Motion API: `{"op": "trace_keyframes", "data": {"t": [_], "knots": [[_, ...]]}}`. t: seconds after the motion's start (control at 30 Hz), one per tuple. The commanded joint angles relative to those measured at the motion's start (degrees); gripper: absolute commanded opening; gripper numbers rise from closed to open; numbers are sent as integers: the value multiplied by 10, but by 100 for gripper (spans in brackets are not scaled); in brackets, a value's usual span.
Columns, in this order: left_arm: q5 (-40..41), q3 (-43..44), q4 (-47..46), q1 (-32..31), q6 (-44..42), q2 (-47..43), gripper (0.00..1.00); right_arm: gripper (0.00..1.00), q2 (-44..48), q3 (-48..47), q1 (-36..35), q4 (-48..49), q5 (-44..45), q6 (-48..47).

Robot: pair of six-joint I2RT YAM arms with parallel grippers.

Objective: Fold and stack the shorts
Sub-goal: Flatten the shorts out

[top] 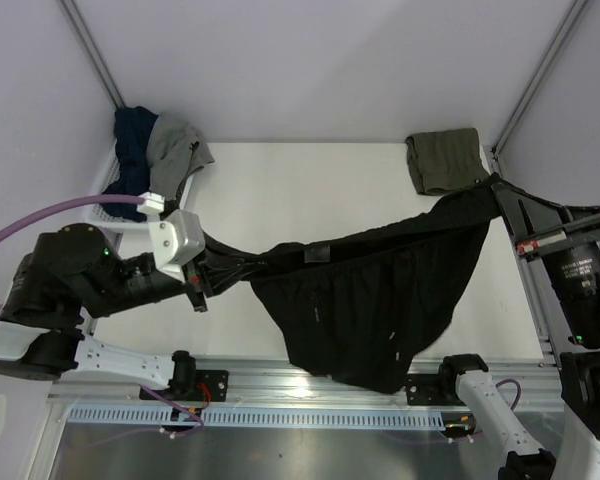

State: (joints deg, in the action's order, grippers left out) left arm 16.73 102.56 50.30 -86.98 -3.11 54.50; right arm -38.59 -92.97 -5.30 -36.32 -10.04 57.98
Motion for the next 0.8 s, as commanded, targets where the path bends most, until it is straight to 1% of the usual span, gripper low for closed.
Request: {"op": "trace_keyframes", "data": {"t": [0.0,0.03,0.07,0.1,0.13,0.17,0.2,0.27,0.3,0.33,0.37,0.4,0.43,0.47,0.5,0.53,0.57,0.6,0.7,0.73,0.77], "knots": [[61,-20,-29,17,-13,-14,0,0,-43,9,9,-12,63,-17],[64,-67,-53,34,-7,-15,0,0,-56,28,9,-15,64,-16],[19,-86,-63,64,3,-17,0,0,-60,43,9,-12,64,-14],[-21,-103,-75,148,26,-16,0,0,-62,59,9,-8,65,-8],[-71,-148,-105,194,42,-16,0,0,-65,79,9,0,67,-5],[-159,-196,-121,241,54,-16,0,0,-68,120,8,30,67,-3],[-187,-231,-136,311,69,-13,0,0,-69,138,8,44,68,4],[-236,-274,-164,374,78,-6,0,0,-89,175,8,76,67,10],[-286,-278,-184,435,86,1,0,0,-100,182,8,86,66,13],[-305,-281,-188,464,92,1,0,0,-113,189,7,95,65,14],[-323,-280,-193,497,100,21,0,0,-126,195,6,121,66,15],[-379,-268,-193,564,110,38,0,0,-156,203,5,129,72,17],[-393,-260,-188,594,115,60,0,0,-173,205,1,139,87,22],[-404,-246,-188,621,129,108,0,0,-192,209,-1,168,92,23],[-457,-232,-188,670,131,136,0,0,-233,211,-2,181,96,25],[-471,-216,-189,688,137,166,0,0,-255,211,-7,192,100,30],[-478,-207,-189,702,145,223,0,0,-279,208,-9,214,110,31],[-488,-200,-190,724,155,249,0,0,-328,203,-9,224,120,35],[-453,-177,-188,737,182,328,0,0,-404,195,-18,271,123,56],[-437,-171,-205,738,186,342,0,0,-456,185,-22,286,122,57],[-424,-170,-211,738,198,352,0,0,-483,176,-30,311,127,55]]}}
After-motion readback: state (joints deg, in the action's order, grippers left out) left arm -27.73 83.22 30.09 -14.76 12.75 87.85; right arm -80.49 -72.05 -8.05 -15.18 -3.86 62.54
